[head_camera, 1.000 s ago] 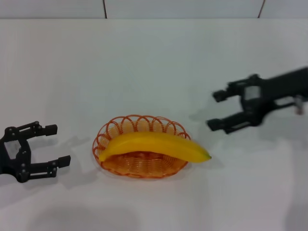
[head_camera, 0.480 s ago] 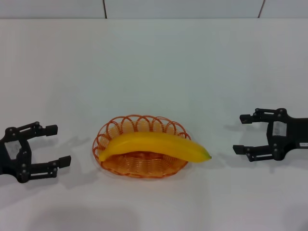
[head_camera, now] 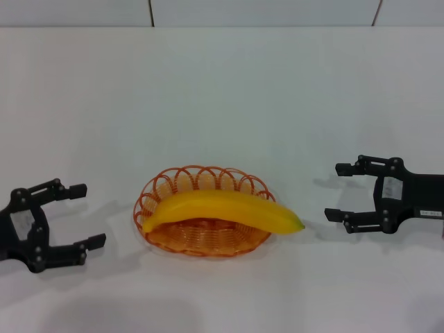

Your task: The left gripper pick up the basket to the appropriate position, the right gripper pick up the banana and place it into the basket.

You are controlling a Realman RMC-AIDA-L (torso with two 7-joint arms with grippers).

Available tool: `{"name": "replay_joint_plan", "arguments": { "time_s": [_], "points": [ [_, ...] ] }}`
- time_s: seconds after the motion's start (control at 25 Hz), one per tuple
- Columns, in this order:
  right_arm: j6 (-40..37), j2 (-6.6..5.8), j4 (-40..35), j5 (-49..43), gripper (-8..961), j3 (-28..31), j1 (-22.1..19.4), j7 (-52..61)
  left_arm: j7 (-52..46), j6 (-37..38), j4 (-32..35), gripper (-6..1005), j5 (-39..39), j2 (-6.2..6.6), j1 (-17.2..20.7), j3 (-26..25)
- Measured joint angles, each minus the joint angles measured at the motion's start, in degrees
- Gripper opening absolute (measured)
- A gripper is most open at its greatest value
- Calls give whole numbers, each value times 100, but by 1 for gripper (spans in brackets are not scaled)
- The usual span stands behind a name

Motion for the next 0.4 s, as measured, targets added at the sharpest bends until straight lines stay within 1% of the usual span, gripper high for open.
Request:
{"name": "replay_joint_plan", "arguments": {
  "time_s": [0.12,0.28,0.4],
  "points": [
    [-6,7,82,88,861,3,-12,-103,295,-74,-117,865,21,-24,39,0],
    [-6,5,284,236,861,8,0,-362,731,-190,-554,865,4,67,-3,-47],
    [2,6,320,310,861,17,-6,-448,833,-287,-652,865,6,71,-31,-93]
  ]
}}
